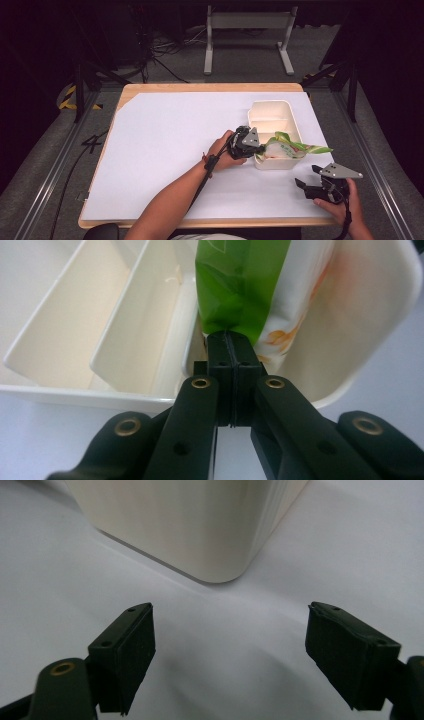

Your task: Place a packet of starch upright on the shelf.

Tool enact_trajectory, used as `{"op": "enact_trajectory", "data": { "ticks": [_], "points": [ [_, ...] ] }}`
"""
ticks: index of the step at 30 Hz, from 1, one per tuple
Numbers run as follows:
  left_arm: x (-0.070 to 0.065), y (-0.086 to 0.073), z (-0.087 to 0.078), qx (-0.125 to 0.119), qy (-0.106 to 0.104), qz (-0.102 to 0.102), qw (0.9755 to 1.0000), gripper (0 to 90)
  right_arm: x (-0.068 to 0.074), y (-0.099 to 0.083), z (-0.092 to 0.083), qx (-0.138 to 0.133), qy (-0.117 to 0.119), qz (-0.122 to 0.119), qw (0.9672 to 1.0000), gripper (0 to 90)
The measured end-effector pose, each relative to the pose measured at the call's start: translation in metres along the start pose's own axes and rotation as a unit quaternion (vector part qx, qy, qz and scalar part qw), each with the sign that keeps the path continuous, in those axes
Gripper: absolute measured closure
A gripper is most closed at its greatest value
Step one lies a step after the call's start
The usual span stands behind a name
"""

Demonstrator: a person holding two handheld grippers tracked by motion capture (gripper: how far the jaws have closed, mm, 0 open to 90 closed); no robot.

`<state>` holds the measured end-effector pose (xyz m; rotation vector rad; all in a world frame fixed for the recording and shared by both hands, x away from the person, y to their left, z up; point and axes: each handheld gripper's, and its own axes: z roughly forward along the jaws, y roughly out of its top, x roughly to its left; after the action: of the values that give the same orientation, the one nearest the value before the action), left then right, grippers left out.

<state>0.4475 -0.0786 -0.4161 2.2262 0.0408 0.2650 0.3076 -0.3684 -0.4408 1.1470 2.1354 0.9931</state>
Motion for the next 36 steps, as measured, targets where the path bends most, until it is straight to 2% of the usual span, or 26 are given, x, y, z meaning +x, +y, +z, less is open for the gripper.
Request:
{"op": "enact_trajectory", "data": {
  "ticks": [1, 4, 8, 9, 11, 14, 15, 16, 17, 18, 19, 20, 21, 22, 24, 26, 31, 32, 33, 34, 36],
  "points": [
    [0.001, 0.000, -0.003, -0.008, -0.002, -0.006, 0.9999, 88.2, 0.000, 0.000, 0.000, 0.000, 0.000, 0.000, 1.0000, 19.8],
    [0.002, -0.002, -0.021, -0.056, -0.002, -0.021, 0.9982, 86.7, -0.001, -0.001, 0.000, -0.001, 0.001, 0.002, 1.0000, 19.8],
    [-0.001, -0.006, -0.044, -0.067, 0.008, -0.014, 0.9976, 85.5, -0.001, -0.001, 0.000, -0.001, 0.001, 0.003, 1.0000, 19.8],
    [-0.003, -0.008, -0.050, -0.066, 0.017, -0.010, 0.9977, 85.3, -0.001, 0.000, 0.000, -0.001, 0.001, 0.002, 1.0000, 19.9],
    [-0.004, -0.011, -0.055, -0.066, 0.019, -0.011, 0.9976, 84.2, 0.000, 0.000, 0.000, -0.001, 0.001, 0.001, 1.0000, 19.9],
    [-0.006, -0.023, -0.077, -0.066, 0.035, -0.015, 0.9971, 83.0, 0.000, 0.000, -0.001, -0.004, -0.001, 0.001, 1.0000, 20.0],
    [-0.007, -0.027, -0.084, -0.065, 0.037, -0.022, 0.9969, 82.2, 0.000, 0.000, -0.001, -0.004, -0.001, 0.001, 1.0000, 20.0],
    [-0.007, -0.034, -0.095, -0.060, 0.050, -0.025, 0.9966, 79.0, 0.001, 0.000, -0.001, -0.005, -0.001, 0.000, 1.0000, 19.9],
    [-0.007, -0.034, -0.095, -0.060, 0.050, -0.025, 0.9966, 78.0, 0.001, 0.000, -0.001, -0.005, -0.001, 0.000, 1.0000, 19.9],
    [-0.005, -0.040, -0.102, -0.059, 0.053, -0.028, 0.9964, 78.0, 0.001, 0.000, -0.002, -0.006, -0.001, -0.001, 1.0000, 20.0],
    [-0.005, -0.043, -0.107, -0.055, 0.058, -0.030, 0.9964, 74.3, 0.002, 0.001, -0.003, -0.009, -0.004, -0.005, 0.9999, 19.9],
    [-0.005, -0.051, -0.116, -0.047, 0.073, -0.037, 0.9955, 72.2, 0.003, 0.001, -0.003, -0.010, -0.003, -0.008, 0.9999, 19.9],
    [-0.005, -0.056, -0.121, -0.041, 0.079, -0.040, 0.9952, 70.4, 0.003, 0.001, -0.003, -0.012, -0.003, -0.009, 0.9999, 19.9],
    [-0.005, -0.056, -0.121, -0.041, 0.079, -0.040, 0.9952, 70.4, 0.003, 0.001, -0.003, -0.012, -0.003, -0.009, 0.9999, 19.9],
    [-0.007, -0.069, -0.137, -0.030, 0.093, -0.038, 0.9944, 68.4, 0.005, 0.001, -0.004, -0.015, -0.006, -0.016, 0.9997, 19.9],
    [-0.007, -0.077, -0.146, -0.022, 0.098, -0.041, 0.9941, 67.0, 0.006, 0.002, -0.004, -0.015, -0.008, -0.020, 0.9996, 19.9],
    [-0.009, -0.100, -0.162, 0.006, 0.118, -0.059, 0.9912, 61.5, 0.006, 0.002, -0.005, -0.015, -0.008, -0.021, 0.9996, 19.9],
    [-0.010, -0.103, -0.164, 0.008, 0.122, -0.064, 0.9904, 59.7, 0.007, 0.002, -0.005, -0.015, -0.008, -0.022, 0.9996, 19.9],
    [-0.011, -0.107, -0.166, 0.020, 0.131, -0.071, 0.9886, 57.8, 0.007, 0.002, -0.004, -0.015, -0.008, -0.023, 0.9996, 19.9],
    [-0.011, -0.107, -0.166, 0.020, 0.131, -0.071, 0.9886, 55.1, 0.007, 0.002, -0.004, -0.014, -0.007, -0.024, 0.9996, 19.9],
    [-0.013, -0.115, -0.172, 0.026, 0.142, -0.078, 0.9864, 54.0, 0.008, 0.002, -0.004, -0.015, -0.005, -0.025, 0.9996, 19.9]
  ]
}}
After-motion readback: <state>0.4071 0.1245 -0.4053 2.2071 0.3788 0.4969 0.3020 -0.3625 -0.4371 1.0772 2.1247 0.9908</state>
